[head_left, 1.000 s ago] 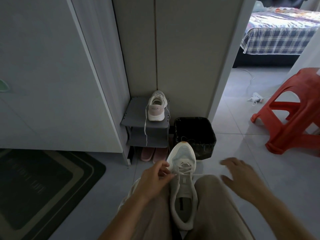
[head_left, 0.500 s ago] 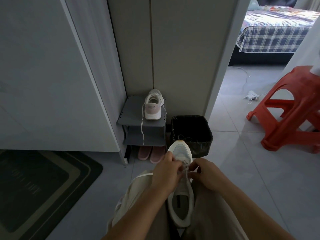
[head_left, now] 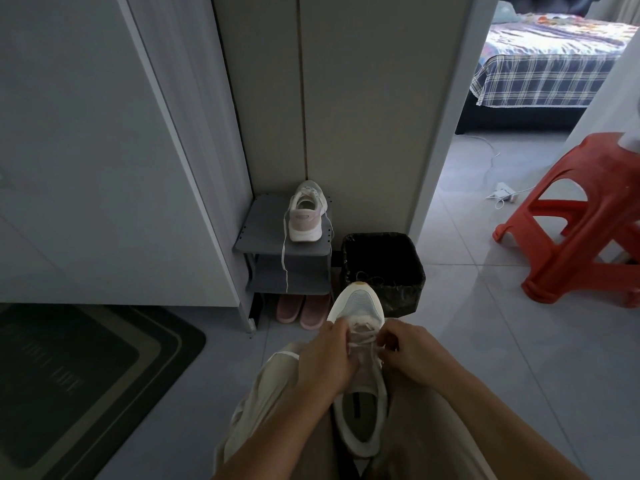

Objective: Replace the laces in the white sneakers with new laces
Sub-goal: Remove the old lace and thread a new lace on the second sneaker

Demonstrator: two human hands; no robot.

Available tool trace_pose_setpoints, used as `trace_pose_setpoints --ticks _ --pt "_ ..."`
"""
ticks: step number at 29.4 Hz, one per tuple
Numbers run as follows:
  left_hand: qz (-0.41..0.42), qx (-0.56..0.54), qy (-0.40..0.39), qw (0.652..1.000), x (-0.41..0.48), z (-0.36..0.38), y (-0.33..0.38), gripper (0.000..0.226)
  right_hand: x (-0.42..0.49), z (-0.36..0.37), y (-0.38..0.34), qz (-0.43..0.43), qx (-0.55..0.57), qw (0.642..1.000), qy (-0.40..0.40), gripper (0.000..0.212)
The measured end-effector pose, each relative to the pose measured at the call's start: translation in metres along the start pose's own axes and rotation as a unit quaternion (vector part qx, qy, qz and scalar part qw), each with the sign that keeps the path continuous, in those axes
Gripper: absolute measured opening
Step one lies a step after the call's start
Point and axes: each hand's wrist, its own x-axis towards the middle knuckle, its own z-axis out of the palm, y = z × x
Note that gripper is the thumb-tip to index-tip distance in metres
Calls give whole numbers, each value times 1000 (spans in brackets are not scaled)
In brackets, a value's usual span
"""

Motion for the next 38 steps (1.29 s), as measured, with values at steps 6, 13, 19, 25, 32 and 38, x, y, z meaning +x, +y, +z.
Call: trace_pose_setpoints --ticks 6,13,19,25,32,38 --pt "-55 -136 57 988 -19 -4 -10 27 -10 6 -7 -93 6 993 71 18" --pt "-72 -193 106 973 -33 -6 -10 29 -18 5 1 -276 -102 932 212 7" --pt "-62 -168 75 981 -28 -7 -10 32 -15 20 24 -310 -195 888 277 6" --pt "-53 -178 47 981 -29 -8 -10 25 -31 20 27 -297 -214 865 344 55" --pt "69 -14 -19 997 -17 -50 -44 22 -35 21 46 -224 -213 881 357 57" --pt "92 38 26 995 -25 -41 -55 38 -40 -1 55 -159 -214 887 377 31"
